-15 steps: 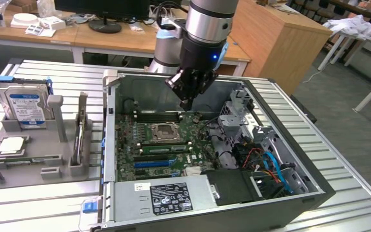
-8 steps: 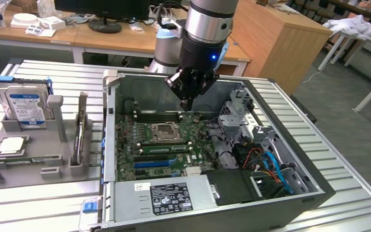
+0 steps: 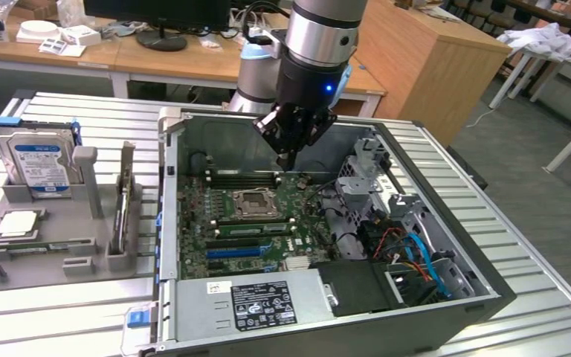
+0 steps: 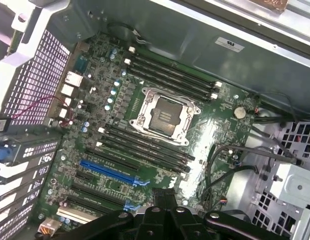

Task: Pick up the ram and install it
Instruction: 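Press down the ram until it locks into place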

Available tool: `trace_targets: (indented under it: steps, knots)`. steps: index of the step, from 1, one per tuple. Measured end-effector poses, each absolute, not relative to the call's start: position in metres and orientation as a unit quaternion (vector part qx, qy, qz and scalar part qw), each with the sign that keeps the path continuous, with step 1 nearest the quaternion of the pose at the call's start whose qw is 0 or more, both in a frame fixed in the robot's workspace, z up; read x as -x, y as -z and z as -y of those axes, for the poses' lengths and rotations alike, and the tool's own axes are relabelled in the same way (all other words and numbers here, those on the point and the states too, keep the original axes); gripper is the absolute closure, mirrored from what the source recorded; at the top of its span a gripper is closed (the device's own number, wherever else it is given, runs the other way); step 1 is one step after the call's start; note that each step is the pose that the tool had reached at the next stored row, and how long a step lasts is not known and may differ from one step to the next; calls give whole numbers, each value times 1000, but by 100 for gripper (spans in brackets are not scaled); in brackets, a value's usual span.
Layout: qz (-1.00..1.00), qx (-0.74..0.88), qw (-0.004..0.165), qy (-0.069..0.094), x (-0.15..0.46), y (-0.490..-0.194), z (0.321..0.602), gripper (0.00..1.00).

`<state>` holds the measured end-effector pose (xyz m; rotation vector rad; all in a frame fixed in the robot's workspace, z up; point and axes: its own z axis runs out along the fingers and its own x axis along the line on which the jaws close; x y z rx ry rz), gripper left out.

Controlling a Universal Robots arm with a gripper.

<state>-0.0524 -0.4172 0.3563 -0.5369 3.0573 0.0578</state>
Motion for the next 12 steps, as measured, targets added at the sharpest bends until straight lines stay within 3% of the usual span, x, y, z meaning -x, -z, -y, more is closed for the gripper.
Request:
trace_targets:
  steps: [4, 12]
  knots:
    - [-985, 170, 10, -20, 52, -356, 417, 89]
    - [-991, 132, 10, -20, 52, -356, 417, 89]
